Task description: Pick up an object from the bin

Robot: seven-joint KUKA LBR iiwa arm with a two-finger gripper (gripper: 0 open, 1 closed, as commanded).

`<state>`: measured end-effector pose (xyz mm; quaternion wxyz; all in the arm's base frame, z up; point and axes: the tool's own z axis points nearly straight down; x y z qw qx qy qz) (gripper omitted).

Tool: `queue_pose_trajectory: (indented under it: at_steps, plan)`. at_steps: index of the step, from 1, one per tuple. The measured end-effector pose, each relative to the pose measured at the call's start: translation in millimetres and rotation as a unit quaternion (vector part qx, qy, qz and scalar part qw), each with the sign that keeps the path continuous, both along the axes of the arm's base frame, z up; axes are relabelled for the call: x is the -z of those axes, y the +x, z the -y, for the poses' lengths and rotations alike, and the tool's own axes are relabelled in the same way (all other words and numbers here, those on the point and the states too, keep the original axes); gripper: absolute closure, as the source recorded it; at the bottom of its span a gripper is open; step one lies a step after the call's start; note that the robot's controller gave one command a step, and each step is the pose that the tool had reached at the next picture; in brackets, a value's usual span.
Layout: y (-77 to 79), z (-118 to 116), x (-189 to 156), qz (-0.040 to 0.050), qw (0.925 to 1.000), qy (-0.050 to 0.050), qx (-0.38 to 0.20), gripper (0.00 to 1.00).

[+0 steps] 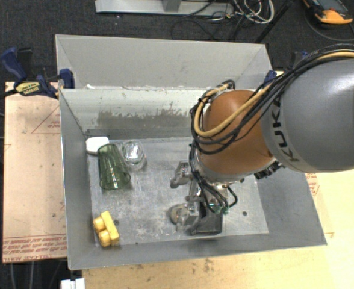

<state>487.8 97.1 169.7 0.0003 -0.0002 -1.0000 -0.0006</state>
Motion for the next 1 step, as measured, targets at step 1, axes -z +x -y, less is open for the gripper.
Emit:
queue_pose_trajectory:
  at_steps: [1]
  plan:
    - [1.6, 29.8, 32.9, 0.0035, 0.9993, 0.001, -0.038, 0.0]
